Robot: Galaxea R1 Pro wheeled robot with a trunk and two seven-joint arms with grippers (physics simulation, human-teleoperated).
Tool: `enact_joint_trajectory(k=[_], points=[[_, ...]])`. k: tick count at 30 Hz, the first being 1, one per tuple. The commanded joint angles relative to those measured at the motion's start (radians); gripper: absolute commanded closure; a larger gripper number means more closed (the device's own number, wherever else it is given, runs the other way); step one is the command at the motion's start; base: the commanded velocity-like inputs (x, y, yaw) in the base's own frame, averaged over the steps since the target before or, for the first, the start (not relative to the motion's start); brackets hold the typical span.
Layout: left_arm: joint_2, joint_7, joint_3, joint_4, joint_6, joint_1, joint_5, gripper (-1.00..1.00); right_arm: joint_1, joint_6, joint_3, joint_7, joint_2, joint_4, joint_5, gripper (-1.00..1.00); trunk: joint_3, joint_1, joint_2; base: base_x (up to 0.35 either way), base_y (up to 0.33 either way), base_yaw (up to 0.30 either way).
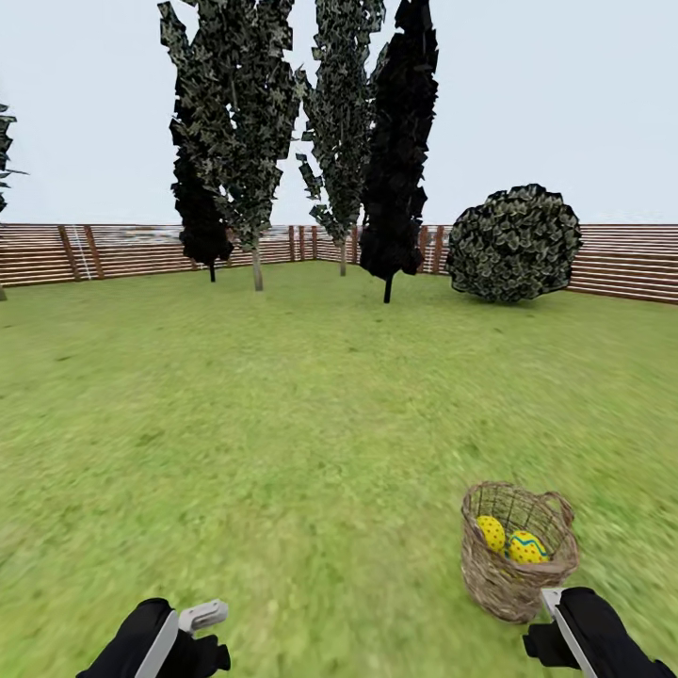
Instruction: Take the three Easter eggs out of the wicker basket on the lawn in the garden, then place them on the lawn next to a single tree (choose any tree) so that all three eggs are next to the same tree and none are left in the basket.
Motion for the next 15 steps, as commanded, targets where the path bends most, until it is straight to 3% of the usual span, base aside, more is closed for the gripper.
enact_joint_trajectory(k=[1, 15], points=[[0.0, 0.001, 0.002, -0.001, 0.005, 0.0, 0.003, -1.0, -0.001, 0.004, -0.001, 0.005, 0.0, -0.001, 0.004, -1.0, -0.001, 0.001, -0.001, 0.348, 0.0, 0.0], [-0.003, 0.001, 0.002, 0.0, 0.004, -0.001, 0.005, -1.0, -0.001, 0.004, -0.001, 0.005, 0.0, -0.001, 0.004, -1.0, -0.001, 0.001, -0.001, 0.348, 0.0, 0.0]])
